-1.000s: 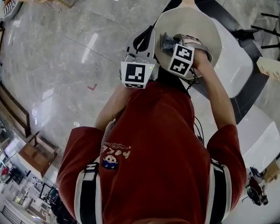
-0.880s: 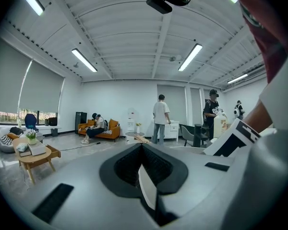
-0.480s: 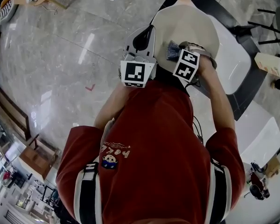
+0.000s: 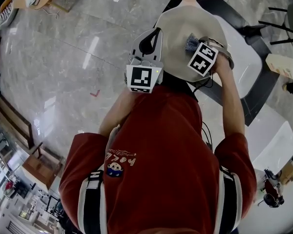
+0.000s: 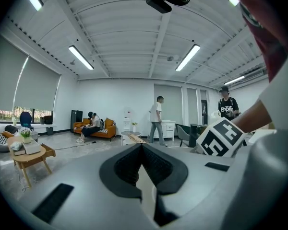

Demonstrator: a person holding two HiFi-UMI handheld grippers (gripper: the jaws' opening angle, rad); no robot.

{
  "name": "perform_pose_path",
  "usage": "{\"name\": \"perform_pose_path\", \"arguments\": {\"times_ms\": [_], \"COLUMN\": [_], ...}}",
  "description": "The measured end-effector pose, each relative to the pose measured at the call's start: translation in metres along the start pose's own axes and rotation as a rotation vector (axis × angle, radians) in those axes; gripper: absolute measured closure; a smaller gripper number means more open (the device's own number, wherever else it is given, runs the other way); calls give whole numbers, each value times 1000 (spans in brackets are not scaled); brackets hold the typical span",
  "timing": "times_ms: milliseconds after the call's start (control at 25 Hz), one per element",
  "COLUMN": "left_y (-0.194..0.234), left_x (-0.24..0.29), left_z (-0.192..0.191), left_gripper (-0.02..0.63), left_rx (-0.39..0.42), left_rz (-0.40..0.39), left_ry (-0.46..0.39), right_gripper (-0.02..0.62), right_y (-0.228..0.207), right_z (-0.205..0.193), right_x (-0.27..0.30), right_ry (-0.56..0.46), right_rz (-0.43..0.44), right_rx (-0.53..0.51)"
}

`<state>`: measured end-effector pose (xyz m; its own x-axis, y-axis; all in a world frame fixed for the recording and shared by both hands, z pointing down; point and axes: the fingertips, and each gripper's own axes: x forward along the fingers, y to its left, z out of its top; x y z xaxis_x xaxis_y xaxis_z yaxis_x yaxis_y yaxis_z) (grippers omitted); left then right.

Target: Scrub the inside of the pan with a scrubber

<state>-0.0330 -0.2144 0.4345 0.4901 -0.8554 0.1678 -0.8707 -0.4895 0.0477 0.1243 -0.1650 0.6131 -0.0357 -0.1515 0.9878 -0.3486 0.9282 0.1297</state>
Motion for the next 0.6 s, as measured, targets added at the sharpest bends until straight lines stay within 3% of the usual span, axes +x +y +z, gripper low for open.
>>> {"name": "perform_pose_path", "arguments": {"times_ms": [360,600], "left_y": [2,3], "left_x": [3,1], "left_z": [4,4], "left_gripper": [600,600], "left_rx": [15,14], "left_rz": [7,15], "left_ry": [2,2], "right_gripper": [376,374], "right_y": [-49,-62], "right_z": [15,37], "right_x": [10,15], "right_ry": [-24,-39], "right_rz": [-80,-108], "right_rx": [110,94]}}
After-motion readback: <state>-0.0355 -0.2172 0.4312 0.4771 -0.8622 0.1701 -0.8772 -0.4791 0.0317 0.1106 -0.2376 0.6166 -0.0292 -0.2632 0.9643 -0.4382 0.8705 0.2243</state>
